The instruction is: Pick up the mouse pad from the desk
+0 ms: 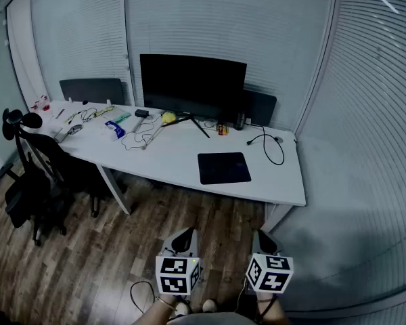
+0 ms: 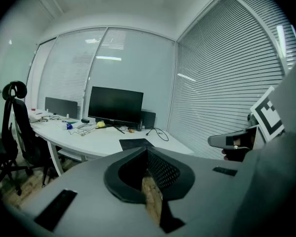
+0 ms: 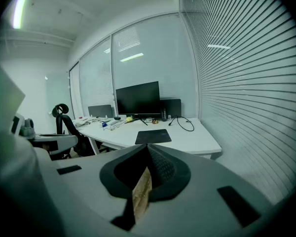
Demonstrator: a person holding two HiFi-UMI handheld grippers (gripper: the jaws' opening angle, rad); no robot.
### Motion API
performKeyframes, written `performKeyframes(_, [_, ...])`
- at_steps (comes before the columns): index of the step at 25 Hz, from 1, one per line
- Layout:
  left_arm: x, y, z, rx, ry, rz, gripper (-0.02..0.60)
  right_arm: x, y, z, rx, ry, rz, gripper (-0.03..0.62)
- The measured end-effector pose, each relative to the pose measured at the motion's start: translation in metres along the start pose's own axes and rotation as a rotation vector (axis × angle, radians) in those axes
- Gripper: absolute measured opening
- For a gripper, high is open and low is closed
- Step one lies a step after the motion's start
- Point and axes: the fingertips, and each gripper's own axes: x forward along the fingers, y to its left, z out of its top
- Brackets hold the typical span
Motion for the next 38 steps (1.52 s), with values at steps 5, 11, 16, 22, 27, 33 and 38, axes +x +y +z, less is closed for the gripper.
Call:
performKeyframes(5, [0.002, -0.005, -0.005, 0.005, 0.006, 0.003, 0.018, -0.002, -0.004, -0.004, 0.006, 0.003, 0.009, 0.032])
performKeyframes(11, [0.008, -0.012, -0.005, 0.018, 0.006, 0.011, 0.018, 0.003, -0.011, -0.006, 0.032, -0.005, 0.018, 0.034])
performKeyframes(16, [0.015, -0.014, -0.002, 0.026, 0.014, 0.035, 0.018, 0.007, -0.022, -0.007, 0.037, 0.007, 0.035, 0.034])
performKeyframes(22, [0.025, -0.027, -0.001, 0.055, 0.029, 0.049, 0.018, 0.012, -0.043, -0.008, 0.045, 0.027, 0.055, 0.034])
performKeyframes(27, [0.034, -0.029, -0.007, 0.064, 0.045, 0.064, 0.018, 0.022, -0.053, -0.012, 0.067, 0.036, 0.064, 0.034])
performKeyframes(33, [0.052, -0.030, -0.005, 0.056, 0.045, 0.066, 0.018, 0.035, -0.067, -0.017, 0.086, 0.058, 0.054, 0.034])
performKeyframes(38, [0.067, -0.025, -0.001, 0.052, 0.039, 0.065, 0.018, 0.048, -0.071, -0.011, 0.088, 0.055, 0.048, 0.034])
